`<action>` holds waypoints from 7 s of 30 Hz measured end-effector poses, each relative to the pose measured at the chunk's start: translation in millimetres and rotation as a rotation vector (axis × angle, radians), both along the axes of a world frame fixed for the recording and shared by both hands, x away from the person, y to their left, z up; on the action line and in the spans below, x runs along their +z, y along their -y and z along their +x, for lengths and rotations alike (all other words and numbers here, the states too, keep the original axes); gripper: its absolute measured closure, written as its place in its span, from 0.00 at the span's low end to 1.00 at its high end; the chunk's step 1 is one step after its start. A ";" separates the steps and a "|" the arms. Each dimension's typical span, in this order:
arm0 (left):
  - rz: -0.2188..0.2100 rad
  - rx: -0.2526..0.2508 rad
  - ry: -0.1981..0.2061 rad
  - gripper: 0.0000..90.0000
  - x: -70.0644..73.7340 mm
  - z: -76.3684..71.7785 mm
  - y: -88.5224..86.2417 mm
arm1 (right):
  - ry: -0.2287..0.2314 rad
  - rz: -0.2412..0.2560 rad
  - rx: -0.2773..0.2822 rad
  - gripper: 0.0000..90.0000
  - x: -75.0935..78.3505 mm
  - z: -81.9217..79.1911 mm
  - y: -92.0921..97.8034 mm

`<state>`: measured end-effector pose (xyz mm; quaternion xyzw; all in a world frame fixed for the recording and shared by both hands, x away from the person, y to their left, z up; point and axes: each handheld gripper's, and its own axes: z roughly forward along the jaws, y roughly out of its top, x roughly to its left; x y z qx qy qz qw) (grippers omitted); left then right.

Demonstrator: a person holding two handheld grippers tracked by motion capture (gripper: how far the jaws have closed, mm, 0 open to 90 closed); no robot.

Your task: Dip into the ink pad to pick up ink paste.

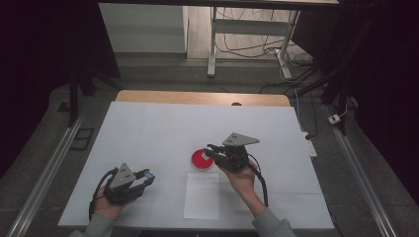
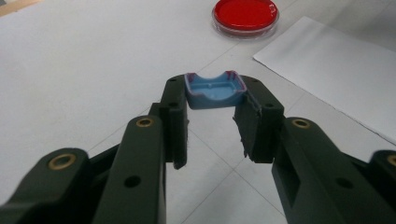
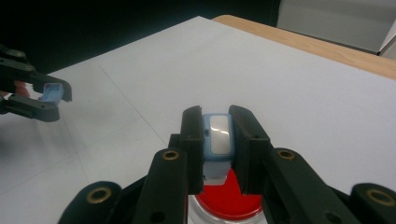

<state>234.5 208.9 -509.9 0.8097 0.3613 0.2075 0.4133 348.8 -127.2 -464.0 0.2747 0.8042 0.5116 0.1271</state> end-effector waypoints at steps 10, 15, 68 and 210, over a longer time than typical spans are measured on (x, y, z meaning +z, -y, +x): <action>-0.001 -0.001 -0.002 0.73 -0.1 0.3 -0.2 | -0.004 -0.048 -0.004 0.84 -5.9 9.3 -9.3; 0.000 -0.002 -0.003 0.73 -0.1 0.5 -0.1 | -0.008 -0.069 -0.014 0.84 -8.4 12.3 -10.8; 0.007 -0.008 -0.016 0.73 -1.9 1.5 0.3 | -0.070 -0.198 -0.013 0.84 -36.8 29.1 -26.5; 0.012 -0.010 -0.023 0.73 -1.8 1.6 0.4 | -0.052 -0.275 -0.016 0.84 -35.2 34.8 -30.1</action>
